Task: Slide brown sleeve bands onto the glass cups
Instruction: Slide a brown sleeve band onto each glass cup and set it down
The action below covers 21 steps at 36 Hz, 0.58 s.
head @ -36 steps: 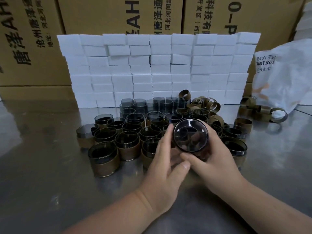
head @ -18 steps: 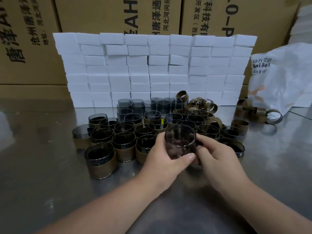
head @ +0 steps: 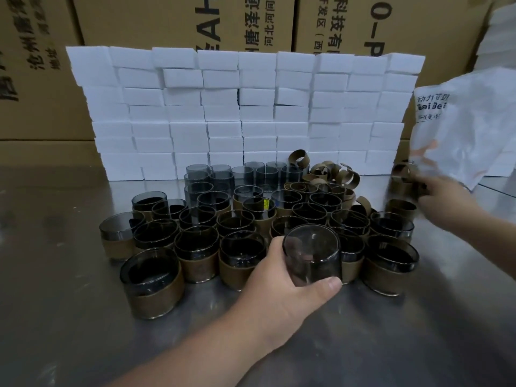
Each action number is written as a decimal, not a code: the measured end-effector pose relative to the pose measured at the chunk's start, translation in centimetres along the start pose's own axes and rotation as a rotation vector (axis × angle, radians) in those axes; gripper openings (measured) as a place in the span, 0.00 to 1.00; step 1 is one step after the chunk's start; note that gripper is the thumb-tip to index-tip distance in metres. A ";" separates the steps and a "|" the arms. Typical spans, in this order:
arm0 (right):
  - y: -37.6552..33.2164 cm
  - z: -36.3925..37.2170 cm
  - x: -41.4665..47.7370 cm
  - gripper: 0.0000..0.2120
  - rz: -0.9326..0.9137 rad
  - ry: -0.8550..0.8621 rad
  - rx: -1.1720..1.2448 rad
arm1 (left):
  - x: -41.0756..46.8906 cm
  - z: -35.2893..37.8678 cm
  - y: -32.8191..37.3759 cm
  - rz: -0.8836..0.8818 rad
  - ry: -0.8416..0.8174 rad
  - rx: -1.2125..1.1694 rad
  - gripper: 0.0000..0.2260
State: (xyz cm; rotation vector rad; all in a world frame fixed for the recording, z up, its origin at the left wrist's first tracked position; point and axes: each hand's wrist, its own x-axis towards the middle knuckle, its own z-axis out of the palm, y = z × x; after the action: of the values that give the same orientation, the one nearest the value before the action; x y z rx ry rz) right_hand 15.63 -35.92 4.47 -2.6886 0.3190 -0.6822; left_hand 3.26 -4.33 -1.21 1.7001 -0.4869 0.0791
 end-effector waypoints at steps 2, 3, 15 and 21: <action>1.9 1.2 1.3 0.25 -0.017 -0.105 -0.257 | 0.1 -0.1 0.0 0.000 -0.005 0.001 0.21; 2.4 1.8 1.5 0.26 -0.030 -0.142 -0.325 | 0.1 -0.1 0.0 0.001 -0.003 0.002 0.21; -0.6 2.5 0.2 0.10 0.014 -0.035 -0.069 | 0.1 -0.2 0.1 0.006 0.022 -0.002 0.23; -6.9 -2.9 -3.5 0.14 0.126 0.270 0.683 | -0.2 0.0 0.6 0.033 0.078 0.054 0.26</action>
State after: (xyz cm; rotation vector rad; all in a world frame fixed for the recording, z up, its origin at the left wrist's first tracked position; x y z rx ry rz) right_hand 12.04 -29.38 8.07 -1.9205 0.2586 -0.9181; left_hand 2.87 -4.39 -0.69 1.7350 -0.4582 0.1830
